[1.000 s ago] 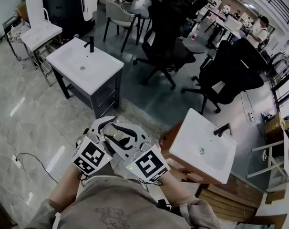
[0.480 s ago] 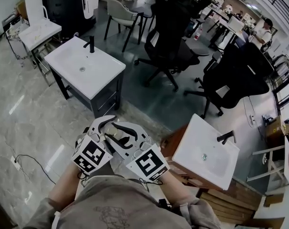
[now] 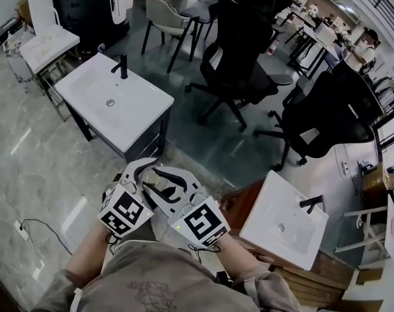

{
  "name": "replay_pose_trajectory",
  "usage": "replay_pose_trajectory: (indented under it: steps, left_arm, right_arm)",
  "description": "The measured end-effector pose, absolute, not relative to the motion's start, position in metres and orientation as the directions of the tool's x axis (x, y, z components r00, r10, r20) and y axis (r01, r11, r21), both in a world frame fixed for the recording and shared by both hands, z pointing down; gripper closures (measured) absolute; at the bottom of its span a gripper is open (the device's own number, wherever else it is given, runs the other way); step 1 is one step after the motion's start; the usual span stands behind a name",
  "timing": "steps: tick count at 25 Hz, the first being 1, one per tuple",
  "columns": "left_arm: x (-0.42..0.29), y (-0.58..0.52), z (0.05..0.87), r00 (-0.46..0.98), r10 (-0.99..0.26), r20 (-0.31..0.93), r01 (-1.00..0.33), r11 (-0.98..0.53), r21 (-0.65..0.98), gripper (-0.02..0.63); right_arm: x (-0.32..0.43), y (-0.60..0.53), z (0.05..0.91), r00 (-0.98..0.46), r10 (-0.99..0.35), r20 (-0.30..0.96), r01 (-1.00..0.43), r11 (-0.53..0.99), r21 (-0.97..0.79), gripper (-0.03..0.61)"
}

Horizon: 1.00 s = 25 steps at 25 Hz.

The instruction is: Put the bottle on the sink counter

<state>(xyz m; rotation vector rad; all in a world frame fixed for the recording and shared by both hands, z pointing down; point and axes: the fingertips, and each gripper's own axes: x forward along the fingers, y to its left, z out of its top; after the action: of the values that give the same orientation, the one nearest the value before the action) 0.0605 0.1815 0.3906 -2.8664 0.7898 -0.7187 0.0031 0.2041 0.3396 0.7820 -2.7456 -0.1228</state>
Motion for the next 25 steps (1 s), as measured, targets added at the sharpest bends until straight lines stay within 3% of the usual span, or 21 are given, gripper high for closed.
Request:
replay_pose_trajectory:
  steps: [25]
  left_arm:
    - [-0.007, -0.083, 0.399, 0.770, -0.448, 0.454, -0.419, -0.892, -0.170, 0.284]
  right_arm:
    - [-0.064, -0.066, 0.347, -0.770, -0.557, 0.310, -0.557, 0.825, 0.099, 0.434]
